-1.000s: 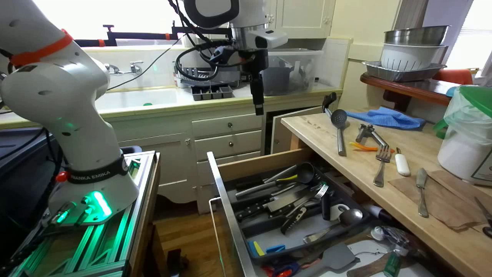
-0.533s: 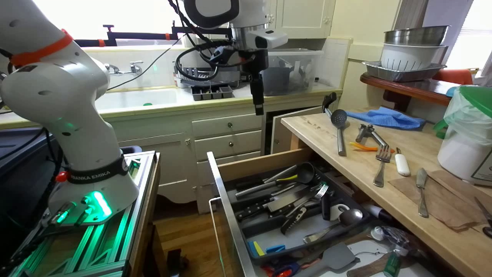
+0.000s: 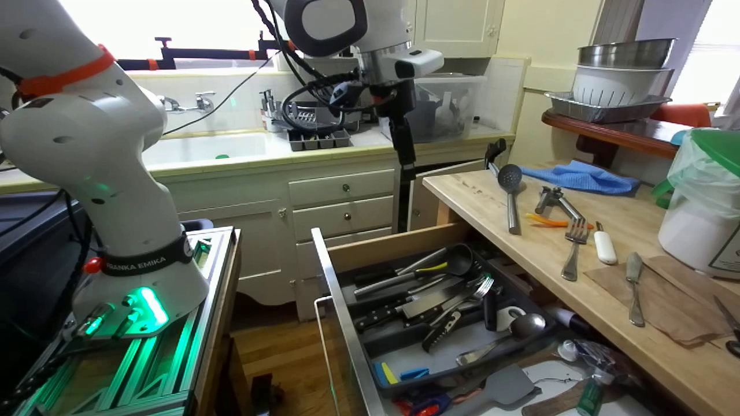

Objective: Put the fork on the table

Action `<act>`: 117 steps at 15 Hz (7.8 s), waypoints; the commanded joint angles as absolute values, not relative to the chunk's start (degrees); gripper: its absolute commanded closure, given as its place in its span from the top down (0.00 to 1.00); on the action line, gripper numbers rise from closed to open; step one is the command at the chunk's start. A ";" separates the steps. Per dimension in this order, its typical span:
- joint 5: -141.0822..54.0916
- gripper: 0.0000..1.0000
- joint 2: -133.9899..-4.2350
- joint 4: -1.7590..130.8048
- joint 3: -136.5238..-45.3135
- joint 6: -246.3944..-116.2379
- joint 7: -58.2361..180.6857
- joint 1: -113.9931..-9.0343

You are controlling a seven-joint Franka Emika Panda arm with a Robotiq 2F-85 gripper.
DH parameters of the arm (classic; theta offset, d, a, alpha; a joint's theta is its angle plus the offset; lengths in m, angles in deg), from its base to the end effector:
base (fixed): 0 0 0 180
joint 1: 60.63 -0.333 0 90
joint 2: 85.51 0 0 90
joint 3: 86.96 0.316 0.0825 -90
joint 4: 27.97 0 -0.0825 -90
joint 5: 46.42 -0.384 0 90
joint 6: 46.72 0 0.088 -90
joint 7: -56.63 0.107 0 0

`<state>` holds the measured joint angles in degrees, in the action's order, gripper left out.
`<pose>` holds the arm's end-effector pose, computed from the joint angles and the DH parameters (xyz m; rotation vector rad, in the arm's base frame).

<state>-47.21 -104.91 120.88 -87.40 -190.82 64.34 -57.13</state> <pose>0.4330 -0.0299 0.3969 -3.0782 0.3296 -0.3971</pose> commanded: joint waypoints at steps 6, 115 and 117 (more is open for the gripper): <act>-36.76 1.00 -87.60 121.43 -88.03 -212.43 63.15 -53.75; -75.99 0.02 -62.91 75.49 -80.38 -189.17 12.55 -47.75; -76.37 0.02 -60.43 72.82 -78.50 -186.88 7.46 -46.92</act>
